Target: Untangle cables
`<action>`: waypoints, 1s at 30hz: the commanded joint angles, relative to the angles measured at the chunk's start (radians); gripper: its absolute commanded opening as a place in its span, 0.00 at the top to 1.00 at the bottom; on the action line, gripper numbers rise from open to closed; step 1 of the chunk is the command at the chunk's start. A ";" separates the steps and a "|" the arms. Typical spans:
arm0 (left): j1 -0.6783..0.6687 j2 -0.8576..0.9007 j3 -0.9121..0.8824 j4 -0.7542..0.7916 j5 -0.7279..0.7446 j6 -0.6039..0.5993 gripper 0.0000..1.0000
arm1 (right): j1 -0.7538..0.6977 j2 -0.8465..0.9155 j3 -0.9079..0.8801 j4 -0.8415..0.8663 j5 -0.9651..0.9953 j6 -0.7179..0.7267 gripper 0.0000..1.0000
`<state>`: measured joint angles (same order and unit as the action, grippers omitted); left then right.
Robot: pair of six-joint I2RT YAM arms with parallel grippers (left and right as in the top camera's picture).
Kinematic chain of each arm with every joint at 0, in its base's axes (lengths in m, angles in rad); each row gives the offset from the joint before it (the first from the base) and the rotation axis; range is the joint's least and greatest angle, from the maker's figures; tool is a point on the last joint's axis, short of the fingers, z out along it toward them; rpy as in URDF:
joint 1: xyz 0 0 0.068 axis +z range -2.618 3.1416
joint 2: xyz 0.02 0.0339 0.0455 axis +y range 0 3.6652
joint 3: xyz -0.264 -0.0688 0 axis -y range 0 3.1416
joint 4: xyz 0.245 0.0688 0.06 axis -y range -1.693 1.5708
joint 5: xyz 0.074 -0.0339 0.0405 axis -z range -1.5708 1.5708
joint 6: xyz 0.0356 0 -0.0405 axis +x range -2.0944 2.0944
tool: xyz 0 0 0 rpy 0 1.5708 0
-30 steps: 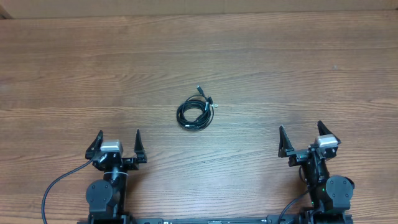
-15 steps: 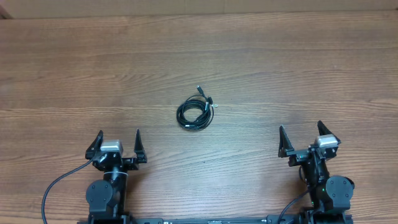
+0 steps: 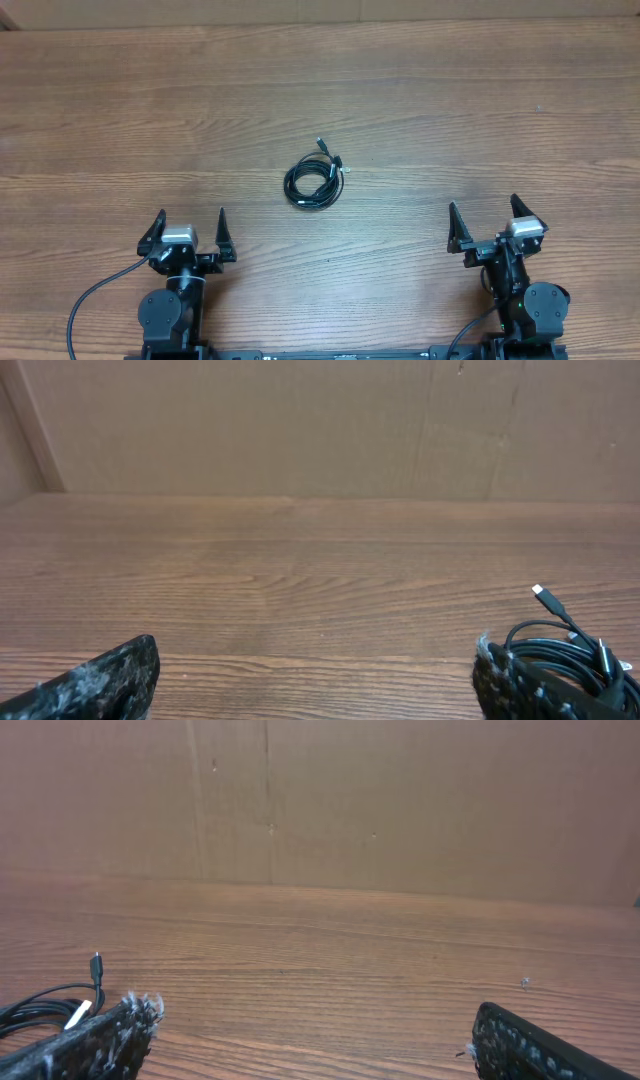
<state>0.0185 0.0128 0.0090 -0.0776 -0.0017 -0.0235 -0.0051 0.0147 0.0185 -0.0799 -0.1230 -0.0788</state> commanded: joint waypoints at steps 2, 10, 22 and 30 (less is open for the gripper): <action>-0.004 -0.008 -0.004 0.000 -0.006 -0.010 0.00 | 0.004 -0.012 -0.010 0.004 0.010 -0.001 0.00; -0.006 -0.008 -0.004 0.037 0.092 -0.102 0.00 | 0.004 -0.012 -0.010 0.004 0.010 -0.001 0.00; -0.006 -0.008 0.001 0.437 0.260 -0.227 0.00 | 0.004 -0.012 -0.010 0.004 0.010 -0.001 0.00; -0.006 0.007 0.196 0.406 0.253 -0.097 0.00 | 0.004 -0.012 -0.010 0.004 0.010 -0.001 0.00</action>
<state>0.0185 0.0132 0.0765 0.3466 0.2401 -0.2237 -0.0051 0.0147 0.0185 -0.0803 -0.1226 -0.0788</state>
